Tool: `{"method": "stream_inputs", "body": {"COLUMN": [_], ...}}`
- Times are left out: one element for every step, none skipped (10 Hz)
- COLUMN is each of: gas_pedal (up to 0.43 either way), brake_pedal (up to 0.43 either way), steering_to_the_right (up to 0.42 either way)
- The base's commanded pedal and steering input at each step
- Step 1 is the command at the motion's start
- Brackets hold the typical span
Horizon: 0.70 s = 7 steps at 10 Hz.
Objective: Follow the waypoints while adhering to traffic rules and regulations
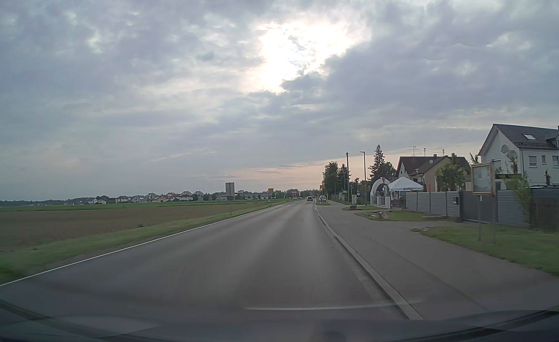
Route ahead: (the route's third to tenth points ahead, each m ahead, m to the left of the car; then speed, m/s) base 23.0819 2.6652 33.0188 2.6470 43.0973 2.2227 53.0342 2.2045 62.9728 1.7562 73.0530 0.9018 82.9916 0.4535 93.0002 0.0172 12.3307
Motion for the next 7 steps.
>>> {"method": "stream_inputs", "body": {"gas_pedal": [0.157,0.157,0.157,0.15,0.15,0.15,0.15], "brake_pedal": [0.0,0.0,0.0,0.0,0.0,0.0,0.0], "steering_to_the_right": [0.002,0.002,0.002,0.002,0.002,0.002,0.002]}}
